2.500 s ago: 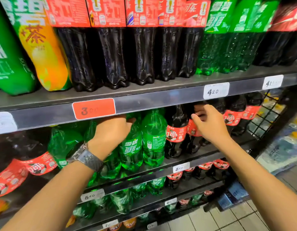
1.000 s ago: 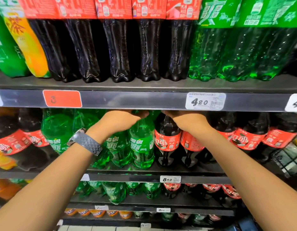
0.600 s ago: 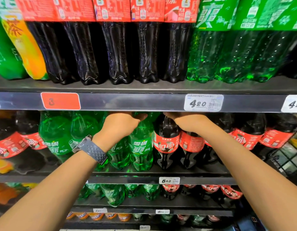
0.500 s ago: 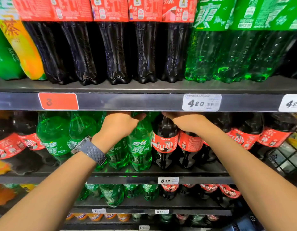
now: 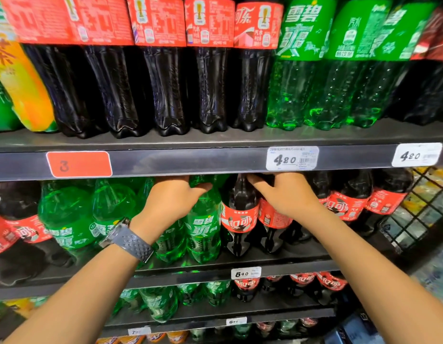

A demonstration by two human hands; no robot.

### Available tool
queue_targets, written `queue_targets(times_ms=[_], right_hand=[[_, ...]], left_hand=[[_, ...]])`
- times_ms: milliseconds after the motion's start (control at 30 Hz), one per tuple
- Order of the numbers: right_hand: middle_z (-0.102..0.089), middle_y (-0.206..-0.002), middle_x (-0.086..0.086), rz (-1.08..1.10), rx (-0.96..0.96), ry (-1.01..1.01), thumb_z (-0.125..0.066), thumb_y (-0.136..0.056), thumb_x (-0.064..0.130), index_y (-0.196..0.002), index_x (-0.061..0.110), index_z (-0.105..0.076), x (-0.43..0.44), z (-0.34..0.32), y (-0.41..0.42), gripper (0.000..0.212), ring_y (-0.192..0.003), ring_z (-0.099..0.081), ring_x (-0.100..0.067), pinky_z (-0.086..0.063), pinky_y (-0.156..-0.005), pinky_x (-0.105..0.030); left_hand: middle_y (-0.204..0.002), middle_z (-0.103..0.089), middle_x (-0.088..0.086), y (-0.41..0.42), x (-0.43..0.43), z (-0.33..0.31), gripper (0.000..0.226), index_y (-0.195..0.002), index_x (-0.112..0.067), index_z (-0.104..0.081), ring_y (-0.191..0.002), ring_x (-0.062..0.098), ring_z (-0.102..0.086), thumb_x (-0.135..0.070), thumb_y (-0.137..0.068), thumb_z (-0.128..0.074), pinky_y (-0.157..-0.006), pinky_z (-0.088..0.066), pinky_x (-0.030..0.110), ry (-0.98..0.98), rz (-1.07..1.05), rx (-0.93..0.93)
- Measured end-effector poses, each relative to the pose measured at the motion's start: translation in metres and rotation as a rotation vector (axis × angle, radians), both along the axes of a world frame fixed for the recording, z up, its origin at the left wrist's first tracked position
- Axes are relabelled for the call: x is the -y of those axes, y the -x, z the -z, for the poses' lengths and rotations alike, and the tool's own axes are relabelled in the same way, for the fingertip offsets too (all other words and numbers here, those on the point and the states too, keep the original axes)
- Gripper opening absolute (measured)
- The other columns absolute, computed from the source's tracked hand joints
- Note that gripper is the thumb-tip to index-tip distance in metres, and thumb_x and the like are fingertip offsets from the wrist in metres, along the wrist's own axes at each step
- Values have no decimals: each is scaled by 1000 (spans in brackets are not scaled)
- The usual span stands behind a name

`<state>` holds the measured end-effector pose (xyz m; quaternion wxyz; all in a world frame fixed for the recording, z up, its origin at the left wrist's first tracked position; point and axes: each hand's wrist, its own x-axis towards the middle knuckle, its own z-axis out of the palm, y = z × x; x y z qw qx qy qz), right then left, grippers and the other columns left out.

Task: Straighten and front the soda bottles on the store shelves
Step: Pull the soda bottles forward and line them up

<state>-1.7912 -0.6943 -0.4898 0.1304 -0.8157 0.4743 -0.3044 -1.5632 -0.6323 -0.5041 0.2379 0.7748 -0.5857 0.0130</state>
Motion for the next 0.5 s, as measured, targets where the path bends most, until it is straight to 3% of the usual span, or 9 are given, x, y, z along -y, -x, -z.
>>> queue_targets(times_ms=[100,233,300,367,433,500], right_hand=[[-67,-77,-9,49,39,172,-60,-90,32,-97,13,-67,-2,3,23,22,-72,-61,-26,-42,-64,-31],[-66,-84,-11,194,28,302,-64,-86,17,-86,5,-65,-5,10,60,12,-84,-56,-29,-33,-69,-27],[-64,-90,-13,251,19,304,-65,-86,15,-90,3,-64,-2,11,77,13,-90,-54,-31,-33,-73,-28],[-63,-91,-15,303,31,278,-65,-84,14,-92,2,-64,3,12,90,14,-91,-54,-34,-35,-76,-29],[-62,-90,-16,348,45,240,-65,-84,16,-91,0,-62,12,13,102,17,-89,-56,-35,-42,-79,-36],[-62,-85,-18,380,41,218,-63,-84,22,-85,-2,-61,22,12,113,24,-84,-56,-36,-46,-75,-43]], left_hand=[[-35,-38,-7,0,-5,0,57,-56,-20,-37,-38,10,-41,-69,-83,-49,-41,-20,21,63,39,94],[-45,-36,-10,11,-10,3,56,-59,-19,-34,-40,6,-35,-69,-86,-37,-41,-16,20,217,221,258],[-54,-46,-12,25,-9,2,45,-75,-20,-45,-47,11,-46,-62,-90,-39,-43,-20,20,282,346,310],[-76,-65,-7,44,-6,-2,42,-106,-25,-56,-68,19,-63,-60,-91,-38,-48,-33,24,314,433,344],[-98,-69,-5,62,0,-7,47,-122,-31,-49,-88,22,-65,-62,-90,-35,-58,-41,29,304,463,315],[-103,-67,-7,79,8,-9,46,-125,-35,-44,-91,23,-64,-65,-91,-33,-60,-37,28,273,455,254]])
